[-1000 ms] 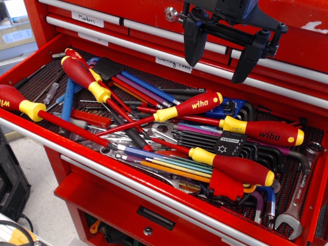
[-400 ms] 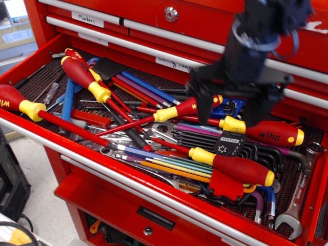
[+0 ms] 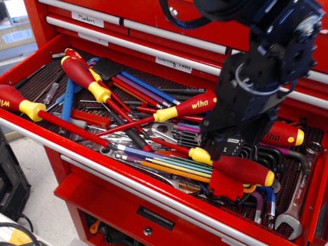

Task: Pick up red srewdriver

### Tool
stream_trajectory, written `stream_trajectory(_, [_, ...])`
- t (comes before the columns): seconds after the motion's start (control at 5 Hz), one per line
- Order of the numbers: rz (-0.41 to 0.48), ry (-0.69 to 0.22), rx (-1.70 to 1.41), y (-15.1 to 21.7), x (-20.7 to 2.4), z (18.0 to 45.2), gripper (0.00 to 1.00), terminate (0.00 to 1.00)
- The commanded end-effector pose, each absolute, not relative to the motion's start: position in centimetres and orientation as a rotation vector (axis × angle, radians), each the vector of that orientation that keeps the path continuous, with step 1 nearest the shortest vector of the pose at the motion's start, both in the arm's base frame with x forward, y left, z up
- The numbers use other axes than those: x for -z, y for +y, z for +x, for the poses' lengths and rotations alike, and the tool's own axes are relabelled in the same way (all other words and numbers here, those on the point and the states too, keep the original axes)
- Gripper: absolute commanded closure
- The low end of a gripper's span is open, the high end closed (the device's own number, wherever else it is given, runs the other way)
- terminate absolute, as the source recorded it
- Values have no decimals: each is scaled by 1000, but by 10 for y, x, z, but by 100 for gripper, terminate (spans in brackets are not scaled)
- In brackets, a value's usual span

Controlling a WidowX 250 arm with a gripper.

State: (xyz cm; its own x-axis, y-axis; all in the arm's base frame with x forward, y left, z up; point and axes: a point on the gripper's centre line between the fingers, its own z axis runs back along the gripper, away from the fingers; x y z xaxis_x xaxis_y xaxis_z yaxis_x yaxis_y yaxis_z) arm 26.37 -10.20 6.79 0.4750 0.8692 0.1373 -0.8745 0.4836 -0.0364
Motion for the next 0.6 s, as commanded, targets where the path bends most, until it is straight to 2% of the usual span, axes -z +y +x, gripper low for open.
stream_trajectory(0.0, [-62, -80, -1227, -89, -68, 276, 0, 0])
stream_trajectory(0.4, [-126, -79, -1303, -92, -42, 274, 0, 0])
